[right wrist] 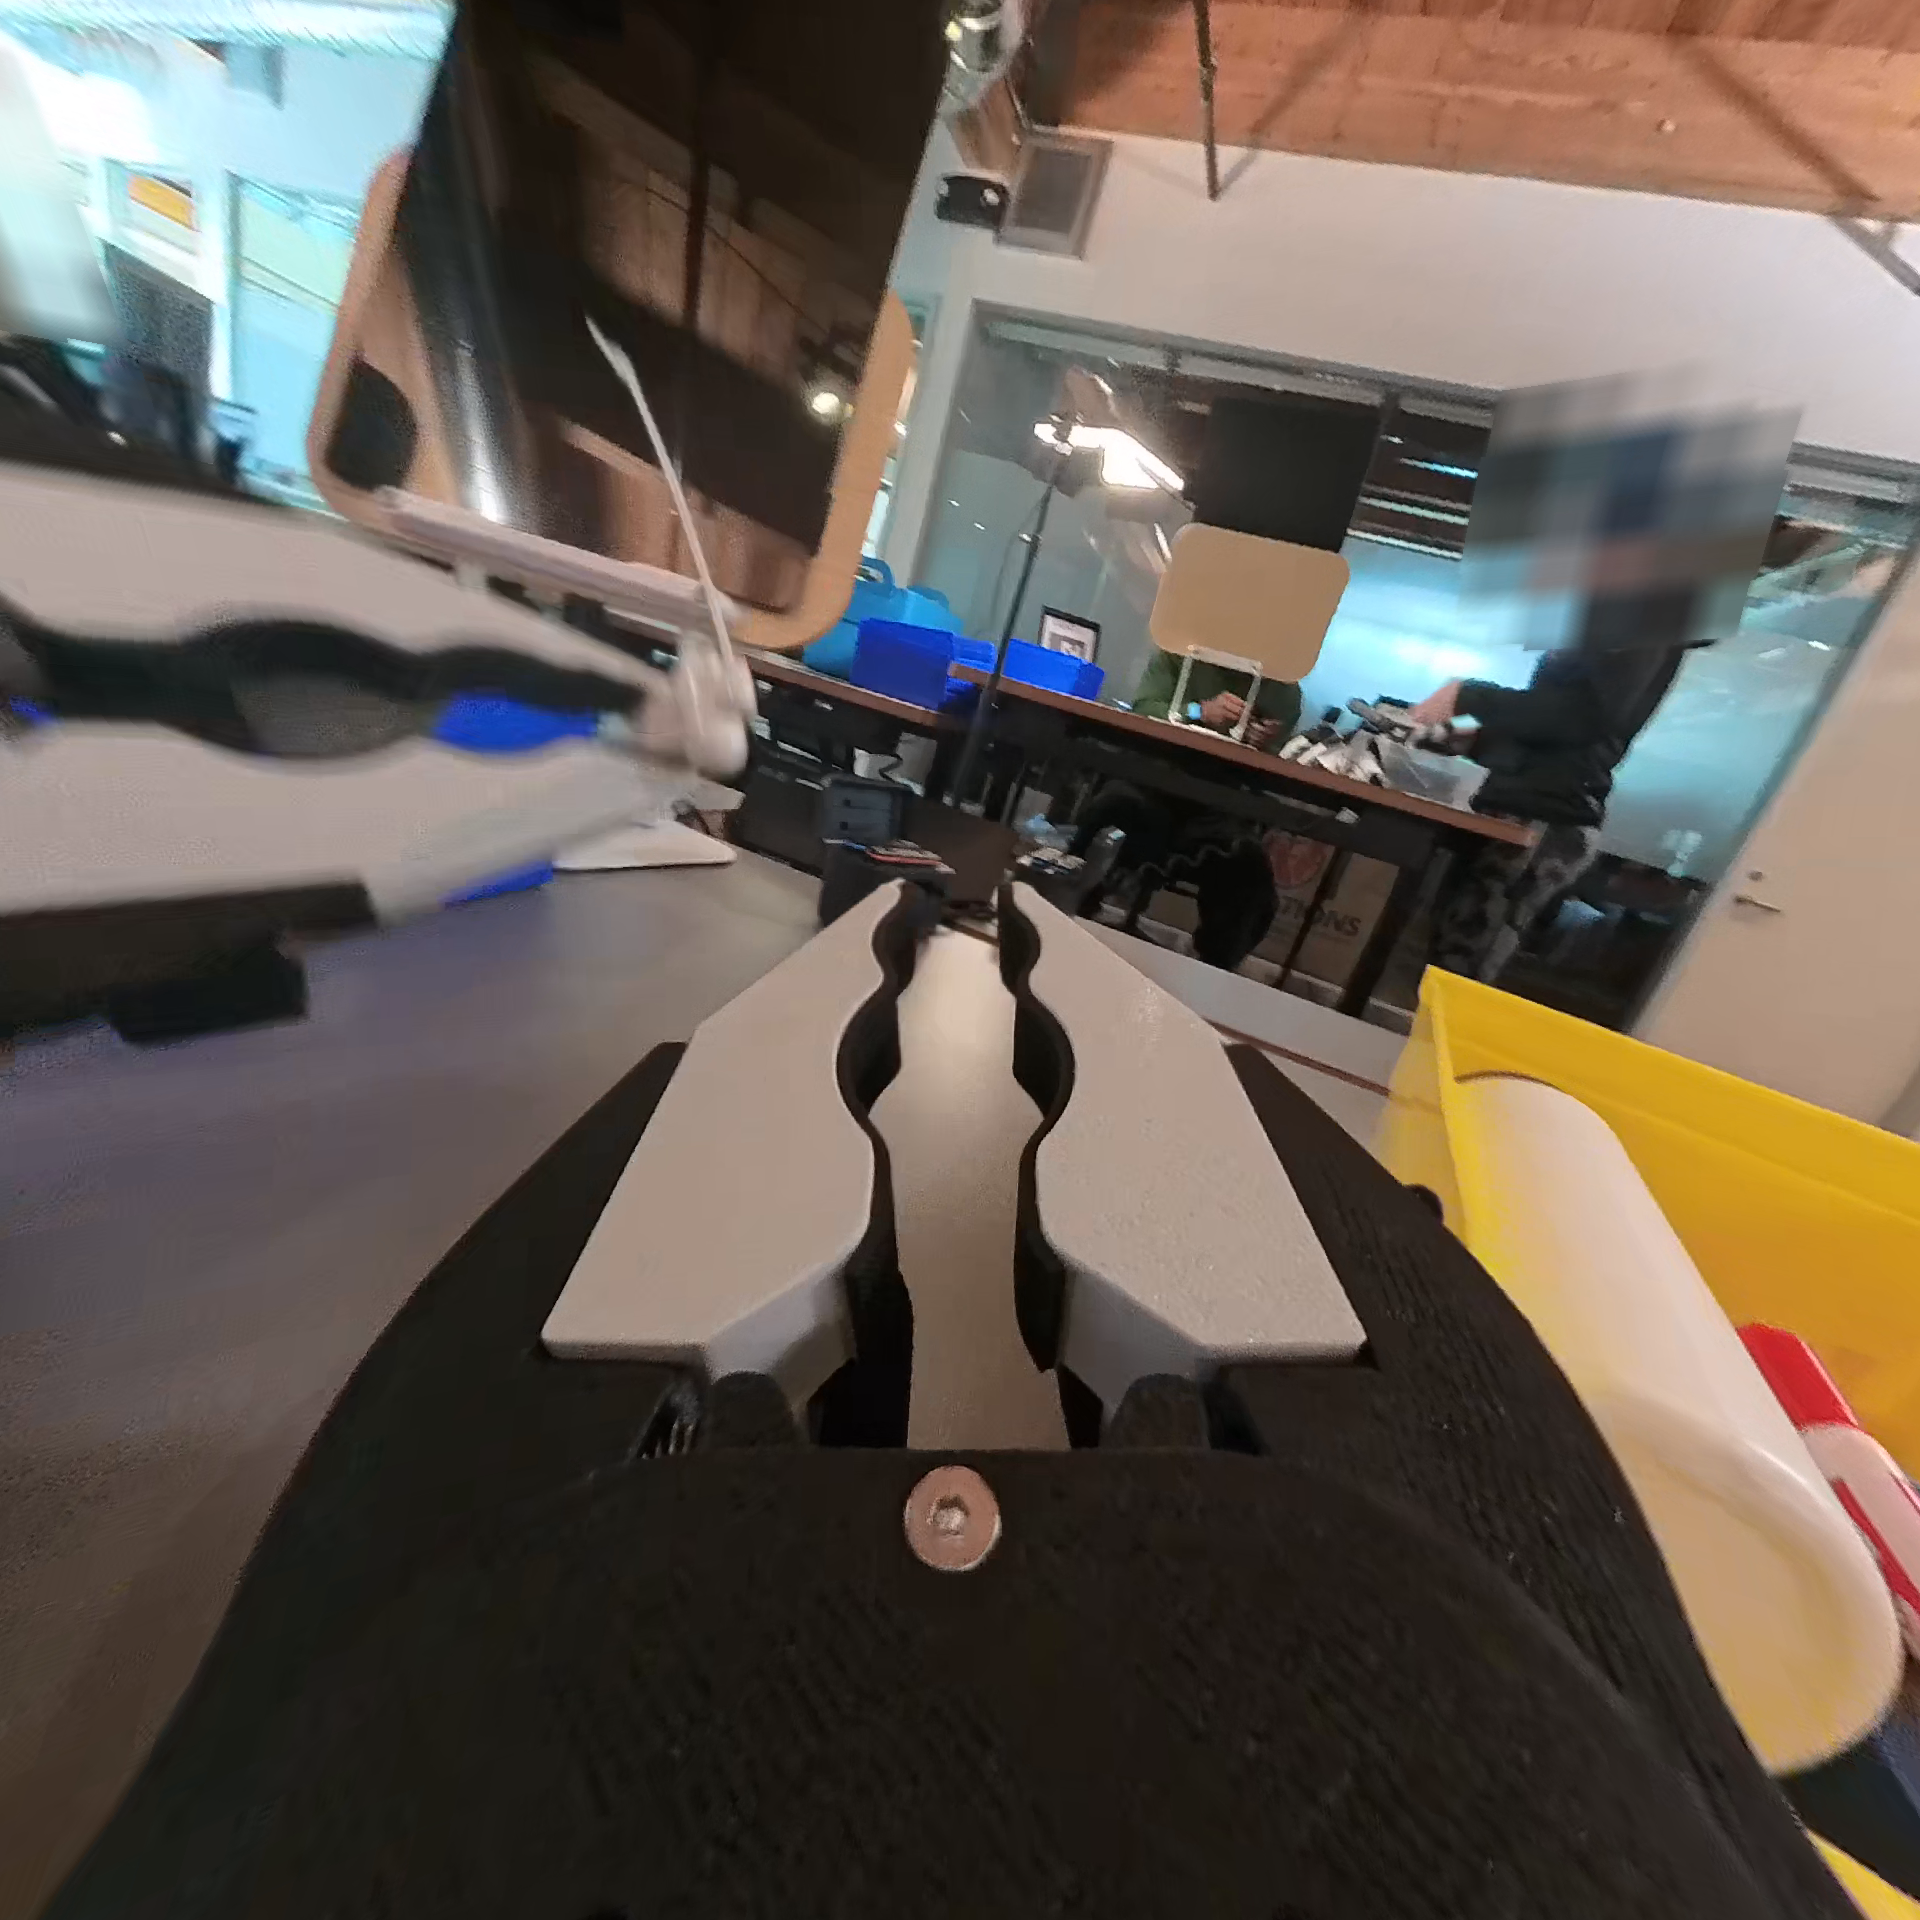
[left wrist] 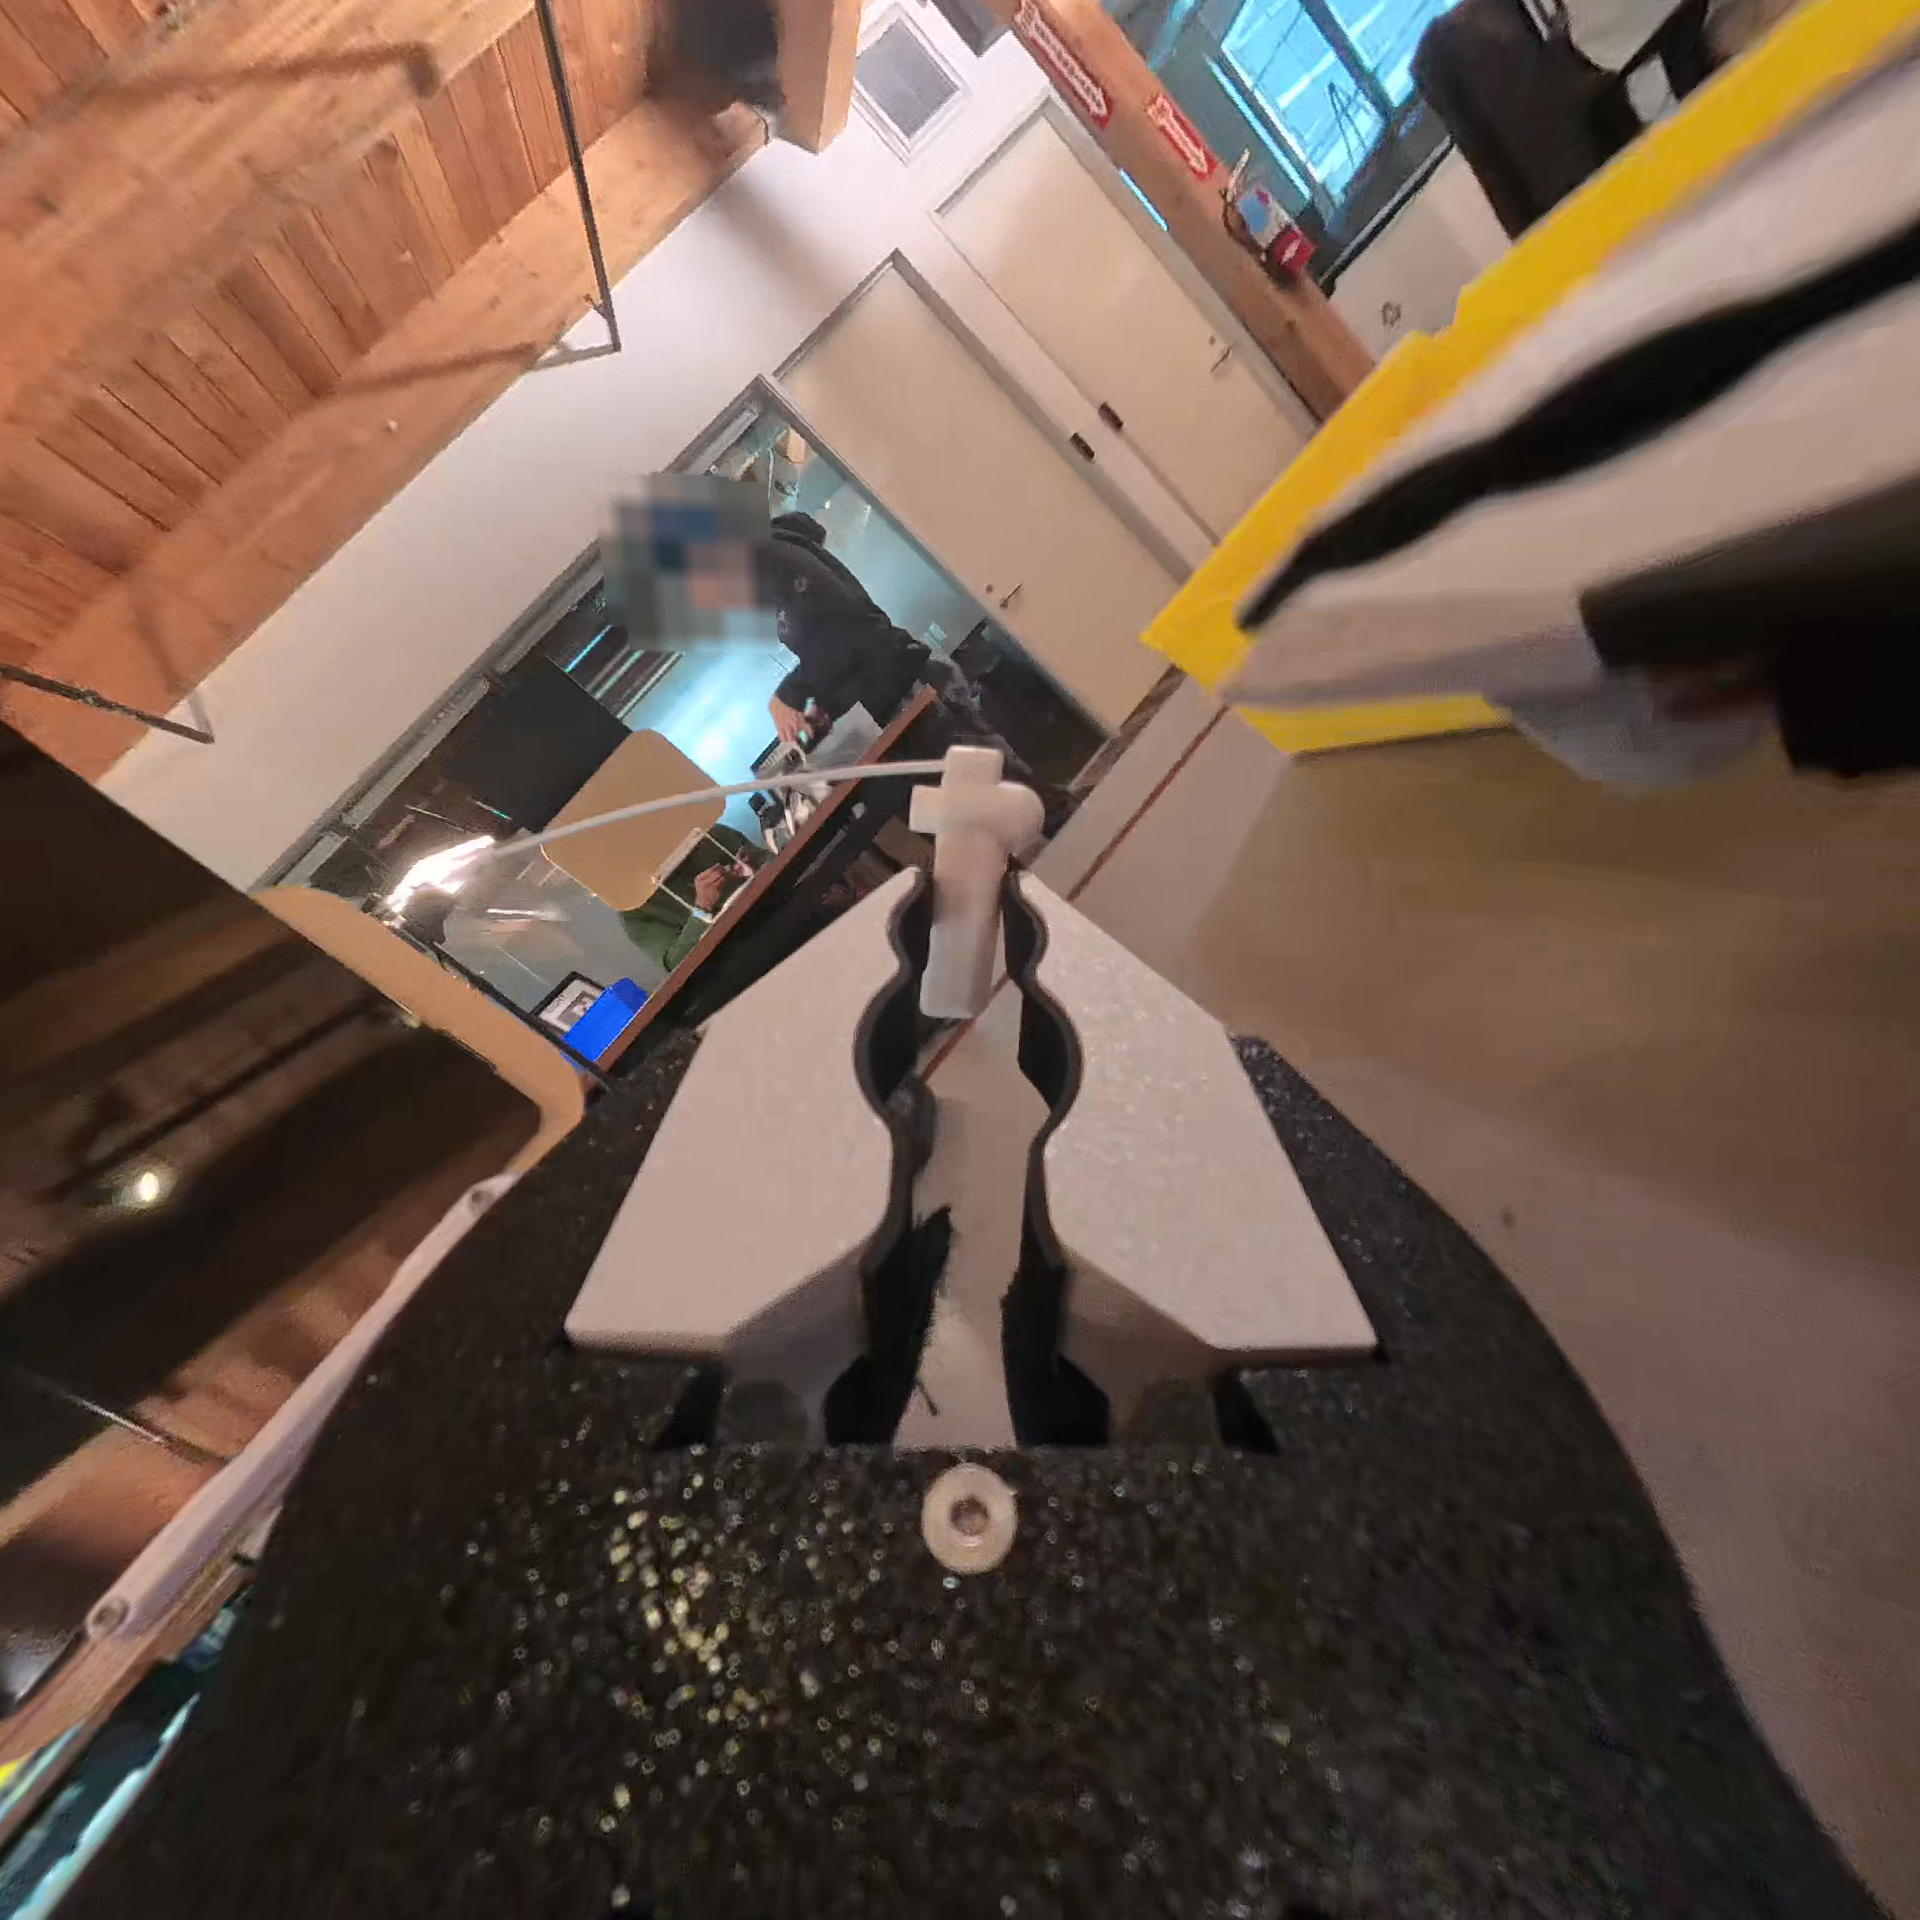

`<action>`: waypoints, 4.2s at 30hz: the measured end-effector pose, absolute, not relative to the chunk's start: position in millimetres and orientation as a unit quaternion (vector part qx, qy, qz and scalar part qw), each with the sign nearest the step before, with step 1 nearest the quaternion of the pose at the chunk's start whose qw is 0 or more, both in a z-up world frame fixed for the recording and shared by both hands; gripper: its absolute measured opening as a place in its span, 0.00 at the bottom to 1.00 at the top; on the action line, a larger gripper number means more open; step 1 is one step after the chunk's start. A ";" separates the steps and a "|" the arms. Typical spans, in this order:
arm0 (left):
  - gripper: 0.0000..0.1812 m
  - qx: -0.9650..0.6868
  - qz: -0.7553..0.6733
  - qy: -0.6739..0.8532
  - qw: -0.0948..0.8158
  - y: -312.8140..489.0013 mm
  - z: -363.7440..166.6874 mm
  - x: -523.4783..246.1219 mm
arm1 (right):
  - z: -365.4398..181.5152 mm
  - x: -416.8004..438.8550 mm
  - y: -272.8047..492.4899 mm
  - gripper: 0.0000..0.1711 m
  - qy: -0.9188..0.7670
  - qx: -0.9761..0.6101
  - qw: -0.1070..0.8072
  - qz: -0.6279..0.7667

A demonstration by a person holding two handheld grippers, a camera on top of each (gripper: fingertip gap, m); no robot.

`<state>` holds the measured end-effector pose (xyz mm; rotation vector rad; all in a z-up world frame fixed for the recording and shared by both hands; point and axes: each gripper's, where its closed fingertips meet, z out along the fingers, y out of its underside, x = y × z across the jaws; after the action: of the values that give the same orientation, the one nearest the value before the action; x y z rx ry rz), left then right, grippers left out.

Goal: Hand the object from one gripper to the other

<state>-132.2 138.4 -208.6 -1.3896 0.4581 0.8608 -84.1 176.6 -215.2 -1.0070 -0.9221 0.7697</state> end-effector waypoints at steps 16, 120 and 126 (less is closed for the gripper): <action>0.06 -0.630 0.316 0.288 0.649 142.9 -244.3 -111.7 | -217.5 -96.0 144.3 0.13 -0.461 -0.418 0.647 0.441; 0.00 -0.646 0.011 -0.007 0.763 131.0 -216.4 -158.6 | -209.7 -88.3 158.8 0.25 -0.457 -0.385 0.714 0.364; 0.00 -0.568 -0.174 0.028 0.804 121.5 -193.8 -126.7 | -220.0 -99.2 124.8 0.16 -0.518 -0.344 0.659 0.423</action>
<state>-126.7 121.5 -193.8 -1.2160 0.0598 -0.3734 -99.2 124.8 -220.0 -0.7782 -1.1730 0.9567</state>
